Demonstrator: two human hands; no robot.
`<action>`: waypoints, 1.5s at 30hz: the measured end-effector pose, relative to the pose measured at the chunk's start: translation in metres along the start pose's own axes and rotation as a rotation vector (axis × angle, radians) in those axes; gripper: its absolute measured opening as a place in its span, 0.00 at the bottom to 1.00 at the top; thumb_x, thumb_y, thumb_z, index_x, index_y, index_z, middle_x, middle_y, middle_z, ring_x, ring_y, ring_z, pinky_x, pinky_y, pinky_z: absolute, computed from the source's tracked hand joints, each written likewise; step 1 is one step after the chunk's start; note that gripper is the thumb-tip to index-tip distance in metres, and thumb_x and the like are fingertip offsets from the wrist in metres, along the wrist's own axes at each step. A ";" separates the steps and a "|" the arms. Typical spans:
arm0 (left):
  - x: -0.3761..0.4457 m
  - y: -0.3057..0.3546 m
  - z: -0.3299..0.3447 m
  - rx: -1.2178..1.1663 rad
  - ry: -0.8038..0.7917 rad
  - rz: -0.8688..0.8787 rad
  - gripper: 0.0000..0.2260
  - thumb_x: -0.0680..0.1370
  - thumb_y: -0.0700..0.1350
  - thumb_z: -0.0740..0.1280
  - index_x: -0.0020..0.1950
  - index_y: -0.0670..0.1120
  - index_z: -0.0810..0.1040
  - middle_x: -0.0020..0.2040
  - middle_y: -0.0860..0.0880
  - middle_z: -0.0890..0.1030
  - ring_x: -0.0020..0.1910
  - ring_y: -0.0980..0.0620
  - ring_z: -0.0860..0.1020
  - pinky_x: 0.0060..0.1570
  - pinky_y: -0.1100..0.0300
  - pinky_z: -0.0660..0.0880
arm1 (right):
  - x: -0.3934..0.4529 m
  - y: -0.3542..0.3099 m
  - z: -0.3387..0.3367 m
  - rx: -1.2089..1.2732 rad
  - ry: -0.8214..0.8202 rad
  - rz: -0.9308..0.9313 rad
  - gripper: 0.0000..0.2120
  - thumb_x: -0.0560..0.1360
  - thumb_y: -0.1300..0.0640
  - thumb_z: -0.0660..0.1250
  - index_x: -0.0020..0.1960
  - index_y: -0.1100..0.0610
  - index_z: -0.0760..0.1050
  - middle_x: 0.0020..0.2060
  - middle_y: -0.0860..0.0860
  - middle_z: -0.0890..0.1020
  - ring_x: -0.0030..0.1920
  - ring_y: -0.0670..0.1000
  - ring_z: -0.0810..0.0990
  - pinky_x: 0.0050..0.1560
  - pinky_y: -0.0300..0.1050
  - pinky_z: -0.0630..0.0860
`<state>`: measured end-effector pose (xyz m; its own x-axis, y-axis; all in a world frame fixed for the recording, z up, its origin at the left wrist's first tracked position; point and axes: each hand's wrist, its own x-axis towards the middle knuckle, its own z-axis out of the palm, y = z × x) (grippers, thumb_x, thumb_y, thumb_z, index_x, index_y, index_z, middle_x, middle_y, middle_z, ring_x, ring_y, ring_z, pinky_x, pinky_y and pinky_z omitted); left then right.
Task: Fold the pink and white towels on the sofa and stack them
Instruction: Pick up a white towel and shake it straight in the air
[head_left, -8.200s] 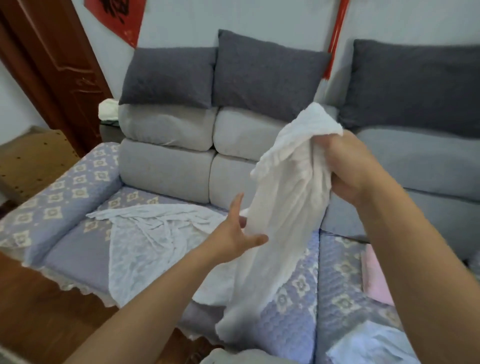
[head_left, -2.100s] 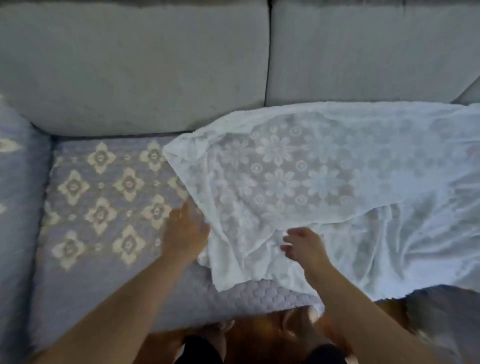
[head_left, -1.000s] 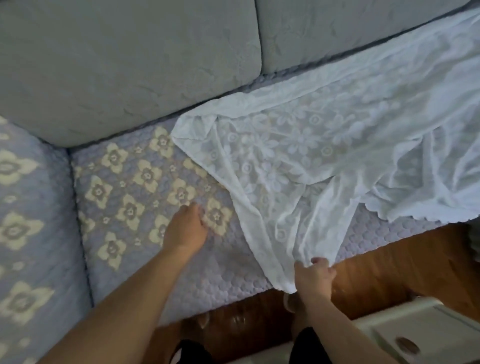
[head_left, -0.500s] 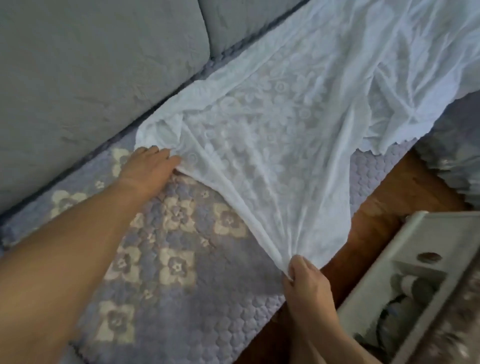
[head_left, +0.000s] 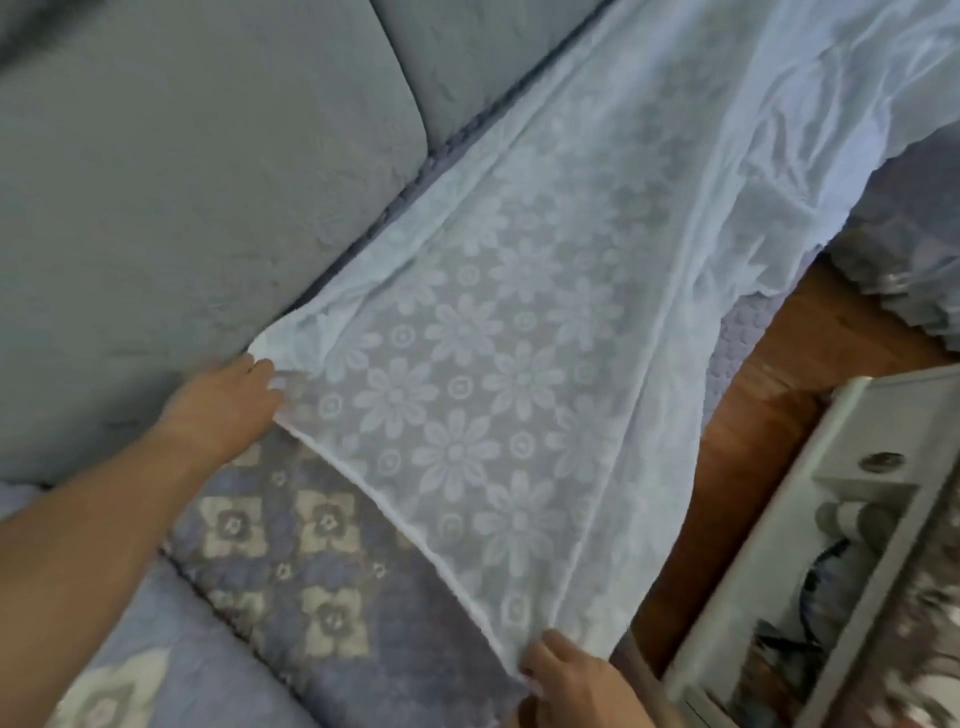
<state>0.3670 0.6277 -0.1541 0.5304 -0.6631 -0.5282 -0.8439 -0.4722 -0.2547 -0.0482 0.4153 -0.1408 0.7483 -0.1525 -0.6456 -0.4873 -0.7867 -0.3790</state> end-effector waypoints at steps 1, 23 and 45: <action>-0.002 0.004 0.001 -0.020 -0.049 -0.055 0.18 0.70 0.39 0.75 0.59 0.45 0.79 0.61 0.40 0.74 0.58 0.39 0.75 0.48 0.47 0.78 | 0.010 -0.008 0.002 0.038 -0.053 0.012 0.15 0.73 0.47 0.72 0.58 0.39 0.75 0.53 0.38 0.77 0.51 0.41 0.80 0.48 0.34 0.74; 0.056 -0.047 -0.034 -0.634 0.625 -0.676 0.06 0.79 0.38 0.61 0.53 0.40 0.77 0.55 0.36 0.77 0.52 0.34 0.77 0.50 0.45 0.73 | 0.116 0.067 -0.068 0.427 0.403 0.524 0.23 0.77 0.62 0.64 0.71 0.55 0.68 0.69 0.54 0.66 0.55 0.53 0.78 0.52 0.51 0.74; -0.015 0.226 0.008 -0.602 -0.182 -0.042 0.29 0.80 0.53 0.54 0.81 0.54 0.54 0.80 0.44 0.54 0.77 0.39 0.56 0.72 0.45 0.66 | 0.030 0.098 -0.034 0.718 0.410 0.899 0.09 0.76 0.59 0.66 0.47 0.58 0.85 0.58 0.50 0.81 0.55 0.49 0.79 0.55 0.43 0.76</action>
<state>0.1673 0.5357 -0.2100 0.4949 -0.5524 -0.6708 -0.6016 -0.7748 0.1942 -0.0577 0.3134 -0.1745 0.0396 -0.7514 -0.6587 -0.9451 0.1858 -0.2687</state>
